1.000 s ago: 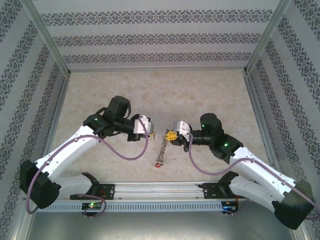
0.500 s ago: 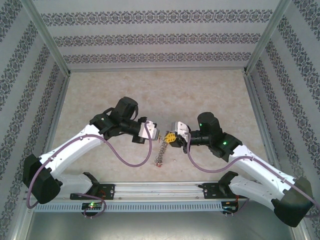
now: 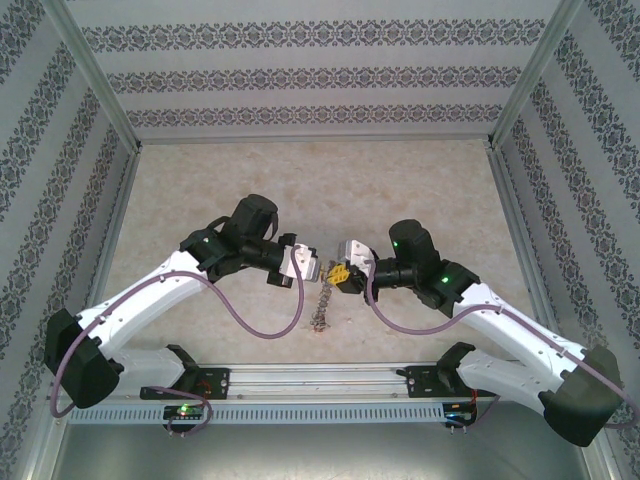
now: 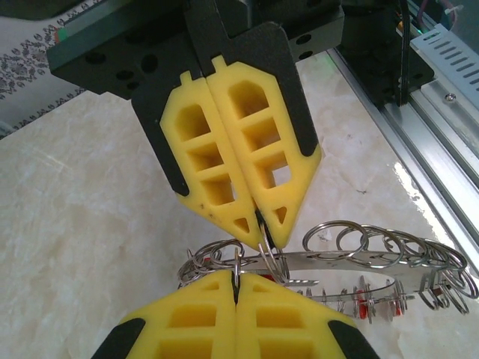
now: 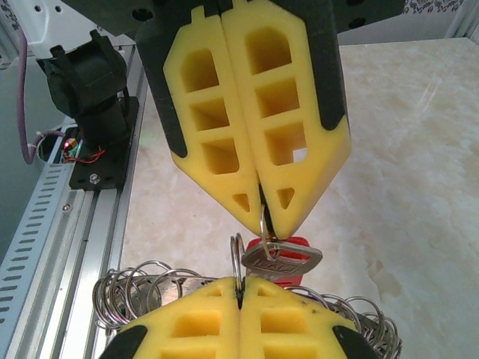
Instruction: Put the keys on the keyring
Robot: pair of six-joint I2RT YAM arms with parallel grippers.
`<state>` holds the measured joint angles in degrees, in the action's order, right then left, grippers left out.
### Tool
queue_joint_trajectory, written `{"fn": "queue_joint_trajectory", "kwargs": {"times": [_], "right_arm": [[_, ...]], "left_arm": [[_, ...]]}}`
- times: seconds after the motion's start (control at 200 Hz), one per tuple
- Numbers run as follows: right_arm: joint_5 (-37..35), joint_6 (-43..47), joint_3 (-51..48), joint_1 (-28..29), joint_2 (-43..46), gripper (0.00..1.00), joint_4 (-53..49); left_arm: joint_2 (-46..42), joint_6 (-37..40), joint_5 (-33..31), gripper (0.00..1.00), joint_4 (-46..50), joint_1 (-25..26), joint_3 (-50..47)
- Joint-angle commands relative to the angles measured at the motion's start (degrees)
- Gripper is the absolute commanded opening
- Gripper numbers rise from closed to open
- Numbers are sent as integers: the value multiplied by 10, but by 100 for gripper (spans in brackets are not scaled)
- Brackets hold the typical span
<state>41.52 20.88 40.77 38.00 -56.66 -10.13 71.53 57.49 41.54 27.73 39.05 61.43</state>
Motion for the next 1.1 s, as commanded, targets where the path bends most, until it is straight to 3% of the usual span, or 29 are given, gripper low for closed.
{"fn": "queue_joint_trajectory", "kwargs": {"times": [0.0,1.099], "right_arm": [[26,-4,19,-4,6,0,17],[70,-11,31,-8,-11,0,9]], "left_arm": [[-10,22,8,0,-11,9,1],[-20,180,18,0,66,39,3]]}}
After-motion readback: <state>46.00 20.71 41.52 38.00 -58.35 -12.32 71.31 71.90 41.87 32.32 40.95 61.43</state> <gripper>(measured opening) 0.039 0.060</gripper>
